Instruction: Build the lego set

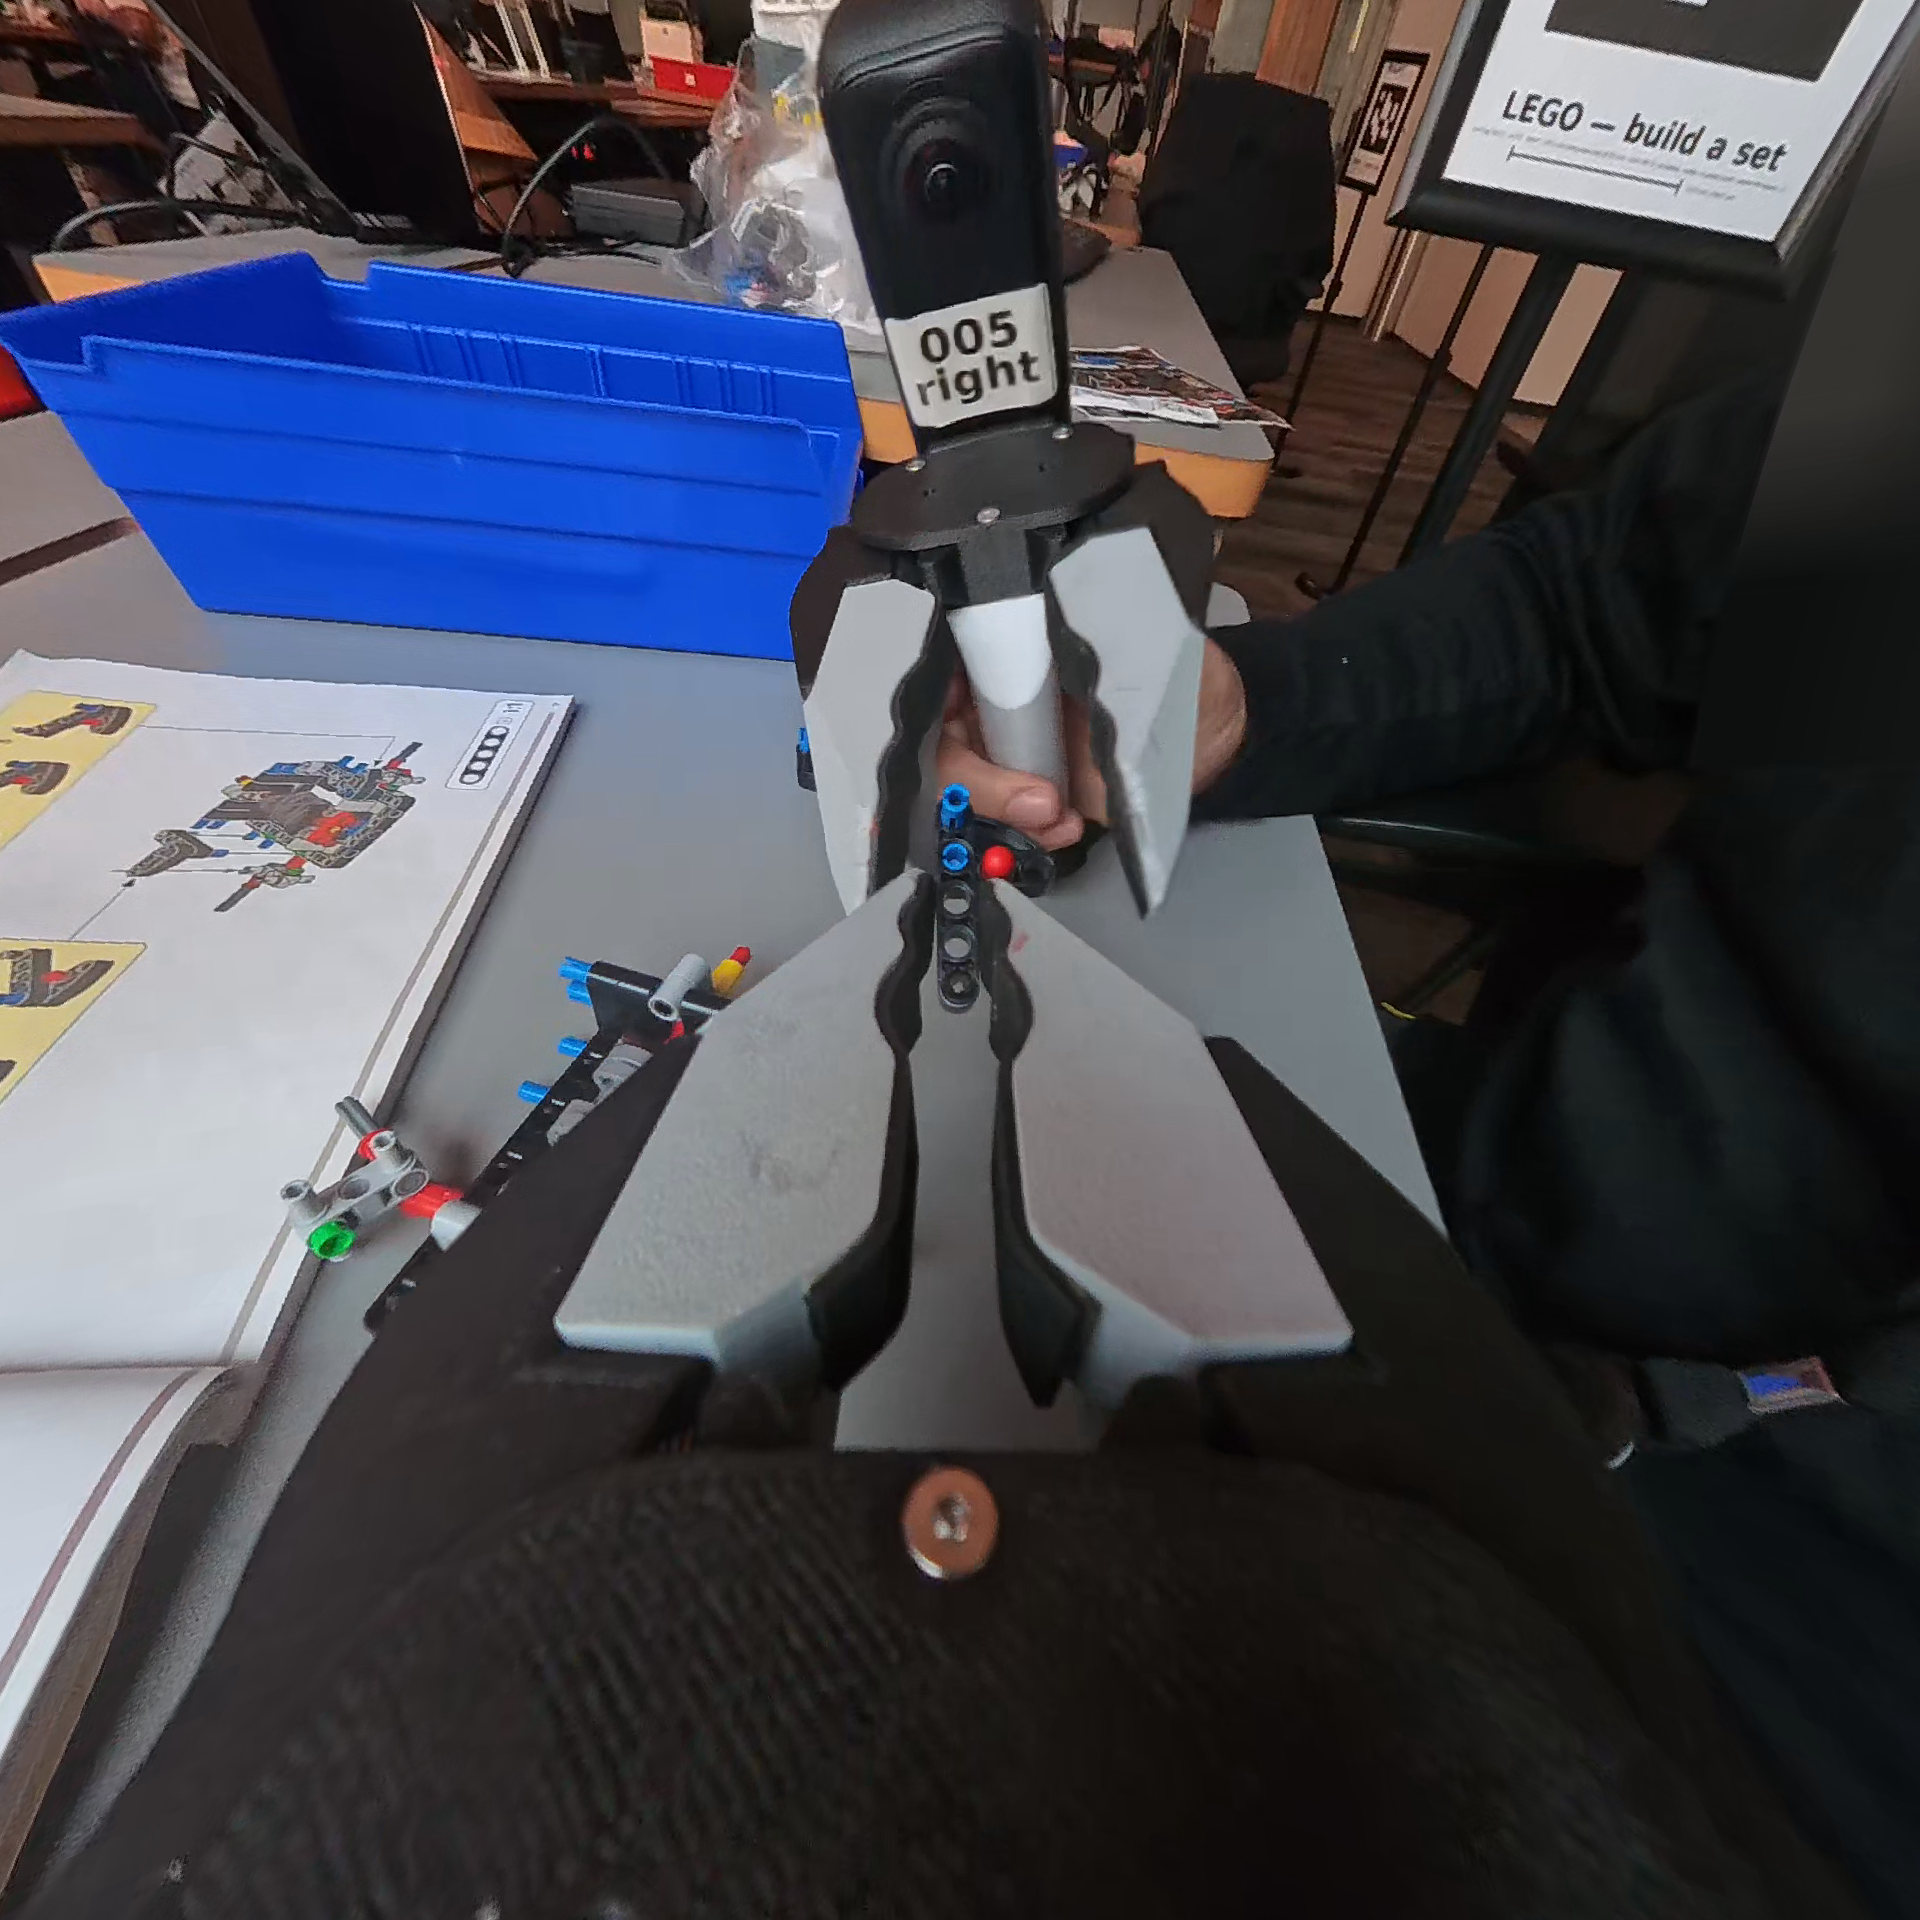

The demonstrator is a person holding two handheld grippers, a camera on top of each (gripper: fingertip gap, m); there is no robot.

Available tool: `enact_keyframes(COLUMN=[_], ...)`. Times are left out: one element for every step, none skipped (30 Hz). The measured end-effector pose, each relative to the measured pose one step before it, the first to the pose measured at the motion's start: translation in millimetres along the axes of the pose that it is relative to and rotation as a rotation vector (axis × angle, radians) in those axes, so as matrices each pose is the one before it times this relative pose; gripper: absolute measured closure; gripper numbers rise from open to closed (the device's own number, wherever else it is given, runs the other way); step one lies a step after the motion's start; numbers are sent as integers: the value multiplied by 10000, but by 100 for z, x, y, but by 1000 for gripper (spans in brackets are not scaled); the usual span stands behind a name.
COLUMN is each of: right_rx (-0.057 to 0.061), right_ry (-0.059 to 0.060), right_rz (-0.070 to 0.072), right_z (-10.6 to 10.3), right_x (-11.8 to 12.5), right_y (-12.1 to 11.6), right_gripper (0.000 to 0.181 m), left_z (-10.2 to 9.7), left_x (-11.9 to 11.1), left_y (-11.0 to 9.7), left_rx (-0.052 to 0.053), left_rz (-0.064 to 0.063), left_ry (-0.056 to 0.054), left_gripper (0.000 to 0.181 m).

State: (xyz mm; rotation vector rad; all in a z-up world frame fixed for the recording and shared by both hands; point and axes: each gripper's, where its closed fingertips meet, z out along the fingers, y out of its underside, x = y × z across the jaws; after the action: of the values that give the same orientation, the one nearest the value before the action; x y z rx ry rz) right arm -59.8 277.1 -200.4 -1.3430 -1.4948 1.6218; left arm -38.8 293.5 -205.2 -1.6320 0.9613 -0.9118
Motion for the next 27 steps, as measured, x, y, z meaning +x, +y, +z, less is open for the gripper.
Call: enact_keyframes(right_rx=[-114,-109,-94,-59,-47,-39,-56,-75,-83,-68,-54,-64,-34,-11,-8,4,17,-15,-58,-77,-70,-38,-7,8,9,22,52], right_ry=[235,255,288,117,43,28,34,30,22,22,16,16,11,26,33,20,9,-12,-20,-2,30,35,35,-4,-23,-41,-59], right_rz=[-235,-248,-258,-208,-69,9,6,-11,-5,-13,-28,-36,-29,-35,-33,-12,-28,-46,-47,-38,-34,-73,-76,-36,27,44,67], right_z=[91,60,41,40,56,56,46,64,37,25,19,8,-12,-28,-44,-39,-17,-10,13,54,39,-24,-48,-47,-32,-29,-19], right_x=[183,197,256,43,14,45,77,83,90,87,74,69,25,11,15,-8,-30,-69,-62,-32,-9,-25,-17,-48,-40,-25,-16], right_y=[123,62,53,30,6,15,35,55,54,18,5,31,5,8,9,-9,-38,14,88,163,138,50,6,1,17,24,-1], right_gripper=[142,147,154,154,154,154,154,154,154,154,154,154,154,154,154,154,154,155,155,155,156,157,158,158,158,158,158], left_z=[17,42,19,-28,-57,-44,-24,-30,-11,-11,0,8,11,46,51,22,-7,1,-6,-22,-55,-80,-52,8,45,40,1], left_x=[8,89,71,-45,-13,-55,-76,-71,-69,-44,-53,-44,-9,6,-12,20,49,77,86,22,1,22,37,62,53,49,30], left_y=[-91,-46,-5,12,22,25,57,70,49,13,5,31,-11,-6,-3,-35,-41,30,124,201,132,20,-24,-22,5,5,-19], left_rx=[99,83,49,23,31,25,29,13,10,7,-10,-24,-7,-6,-22,-14,-28,-86,-130,-168,-126,-41,-6,19,28,44,63], left_rz=[24,36,9,37,15,-53,-106,-137,-115,-107,-66,-50,2,51,84,92,75,85,134,139,107,100,73,34,-7,-14,11], left_ry=[-78,-14,-2,-42,15,32,45,63,66,65,51,23,26,6,-14,-5,1,20,11,-38,-61,-26,-5,32,40,57,62], left_gripper=[177,176,176,176,176,176,176,176,176,176,176,176,176,176,176,176,176,176,176,176,177,177,177,176,176,176,176])
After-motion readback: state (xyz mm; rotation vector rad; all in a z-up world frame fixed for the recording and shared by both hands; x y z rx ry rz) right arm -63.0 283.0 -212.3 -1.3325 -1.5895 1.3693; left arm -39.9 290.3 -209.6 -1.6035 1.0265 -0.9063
